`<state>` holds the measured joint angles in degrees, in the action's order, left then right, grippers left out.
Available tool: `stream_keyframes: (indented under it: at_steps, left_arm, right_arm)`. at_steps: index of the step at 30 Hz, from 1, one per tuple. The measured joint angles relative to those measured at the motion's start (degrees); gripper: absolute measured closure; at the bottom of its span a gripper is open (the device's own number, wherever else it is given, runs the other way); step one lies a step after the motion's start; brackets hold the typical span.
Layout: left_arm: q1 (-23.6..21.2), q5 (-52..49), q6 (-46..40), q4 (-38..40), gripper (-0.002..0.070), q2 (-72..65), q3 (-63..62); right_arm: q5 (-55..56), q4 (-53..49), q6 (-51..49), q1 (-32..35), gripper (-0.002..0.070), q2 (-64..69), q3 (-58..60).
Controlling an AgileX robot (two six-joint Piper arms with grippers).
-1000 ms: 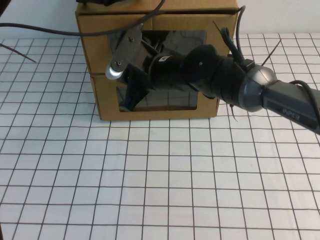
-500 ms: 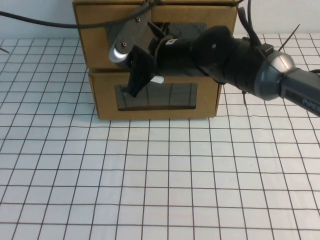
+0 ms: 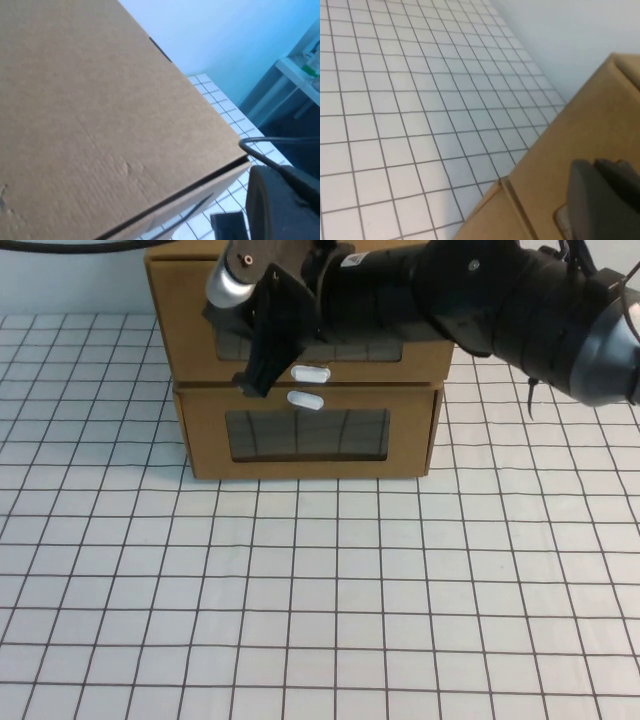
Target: Close the shoe box
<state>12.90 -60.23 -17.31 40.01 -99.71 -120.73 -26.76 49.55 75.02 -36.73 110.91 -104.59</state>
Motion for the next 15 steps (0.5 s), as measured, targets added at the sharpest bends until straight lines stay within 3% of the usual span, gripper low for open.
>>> stream_keyframes:
  at_steps: [5, 9, 15]
  left_arm:
    - [0.00, -3.69, 0.20, -2.16, 0.0680, 1.31, 0.02]
    - [0.00, -6.21, 0.48, -7.66, 0.0680, 5.02, 0.02]
    - [0.00, -9.35, 3.01, -16.92, 0.0680, 16.58, 2.83]
  right_arm:
    - [-0.29, -1.47, -5.70, 0.24, 0.0689, -1.65, 0.11]
    - [-7.45, -4.48, -12.89, 1.98, 0.0689, -7.48, 0.11]
    - [-17.37, -16.71, -31.86, 9.17, 0.0689, -18.94, 0.11]
